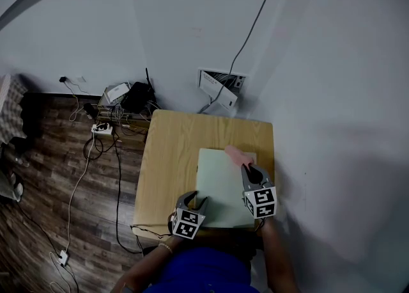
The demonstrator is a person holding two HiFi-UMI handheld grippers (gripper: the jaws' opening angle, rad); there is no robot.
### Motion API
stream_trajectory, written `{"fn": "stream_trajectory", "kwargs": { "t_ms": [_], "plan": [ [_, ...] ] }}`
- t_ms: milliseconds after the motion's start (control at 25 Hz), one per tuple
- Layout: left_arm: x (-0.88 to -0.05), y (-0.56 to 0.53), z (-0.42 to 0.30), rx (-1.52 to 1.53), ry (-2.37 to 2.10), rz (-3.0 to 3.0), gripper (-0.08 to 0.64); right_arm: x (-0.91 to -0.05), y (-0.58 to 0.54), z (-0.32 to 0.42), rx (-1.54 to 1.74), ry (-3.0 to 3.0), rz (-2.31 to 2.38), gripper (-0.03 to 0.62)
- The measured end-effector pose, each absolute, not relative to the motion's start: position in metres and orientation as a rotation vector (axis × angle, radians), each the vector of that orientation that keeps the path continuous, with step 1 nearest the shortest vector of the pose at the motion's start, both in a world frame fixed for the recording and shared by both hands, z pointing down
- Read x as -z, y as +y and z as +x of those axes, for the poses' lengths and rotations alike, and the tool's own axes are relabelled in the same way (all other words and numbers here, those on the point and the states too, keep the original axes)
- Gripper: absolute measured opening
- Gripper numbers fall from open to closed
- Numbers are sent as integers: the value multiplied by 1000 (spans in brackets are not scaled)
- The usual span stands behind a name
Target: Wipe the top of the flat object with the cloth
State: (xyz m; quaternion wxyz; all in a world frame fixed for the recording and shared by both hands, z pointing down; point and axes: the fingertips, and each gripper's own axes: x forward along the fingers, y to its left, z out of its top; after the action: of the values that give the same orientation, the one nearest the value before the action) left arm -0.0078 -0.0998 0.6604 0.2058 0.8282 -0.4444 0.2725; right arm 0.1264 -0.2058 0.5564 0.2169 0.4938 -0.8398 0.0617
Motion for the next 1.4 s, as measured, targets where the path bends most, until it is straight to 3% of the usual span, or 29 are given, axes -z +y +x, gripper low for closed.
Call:
{"fn": "stream_trajectory", "kwargs": {
  "t_ms": [280, 600, 1080, 1400],
  "plan": [
    [-660, -100, -7, -758, -1239, 2310, 170, -535, -170, 60, -138, -2504, 1138, 15],
    [-662, -99, -8, -757, -1243, 2310, 170, -568, -146, 10, -191, -2512, 893, 17],
    [-662, -99, -8, -755, -1243, 2312, 170, -652, -150, -9, -81, -2234, 713, 17],
    [-662, -100, -9, -763, -1250, 2313, 170, -658, -151, -10, -133, -2249, 737, 17]
  ]
}}
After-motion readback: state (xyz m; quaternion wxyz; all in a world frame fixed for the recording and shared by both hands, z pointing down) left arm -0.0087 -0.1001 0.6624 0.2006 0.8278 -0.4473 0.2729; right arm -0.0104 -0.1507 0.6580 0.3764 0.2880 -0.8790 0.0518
